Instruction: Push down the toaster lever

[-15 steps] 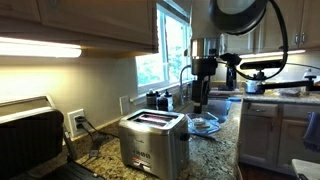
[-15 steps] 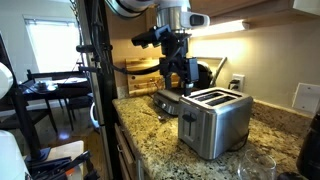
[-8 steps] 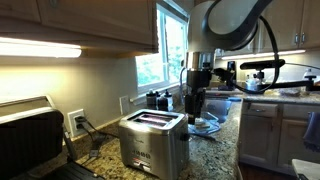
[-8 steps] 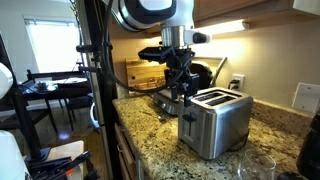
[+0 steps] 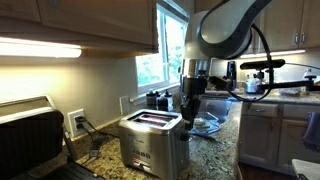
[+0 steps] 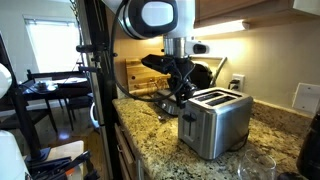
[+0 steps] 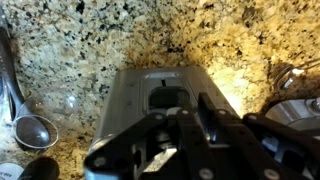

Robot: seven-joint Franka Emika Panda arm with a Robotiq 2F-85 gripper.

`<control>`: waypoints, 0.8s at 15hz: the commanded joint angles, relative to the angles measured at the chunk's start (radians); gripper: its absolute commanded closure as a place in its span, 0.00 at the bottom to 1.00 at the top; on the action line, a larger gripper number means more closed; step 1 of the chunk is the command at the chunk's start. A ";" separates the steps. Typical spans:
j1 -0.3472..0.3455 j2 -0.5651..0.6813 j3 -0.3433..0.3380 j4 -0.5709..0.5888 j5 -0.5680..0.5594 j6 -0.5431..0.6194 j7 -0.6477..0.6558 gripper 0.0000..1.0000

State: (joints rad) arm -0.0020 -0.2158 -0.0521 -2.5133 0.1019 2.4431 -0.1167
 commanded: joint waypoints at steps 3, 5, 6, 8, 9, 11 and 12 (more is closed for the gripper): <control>0.007 0.046 -0.012 -0.018 0.041 0.081 -0.067 1.00; 0.005 0.078 -0.012 -0.009 0.044 0.099 -0.078 0.97; 0.003 0.084 -0.011 -0.012 0.044 0.106 -0.079 0.96; 0.001 0.100 -0.010 -0.015 0.046 0.117 -0.089 0.97; -0.001 0.110 -0.010 -0.016 0.045 0.124 -0.093 0.97; -0.004 0.129 -0.012 -0.016 0.052 0.133 -0.108 0.98; -0.005 0.138 -0.013 -0.016 0.060 0.136 -0.114 0.98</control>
State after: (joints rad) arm -0.0039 -0.0946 -0.0580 -2.5130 0.1213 2.5430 -0.1837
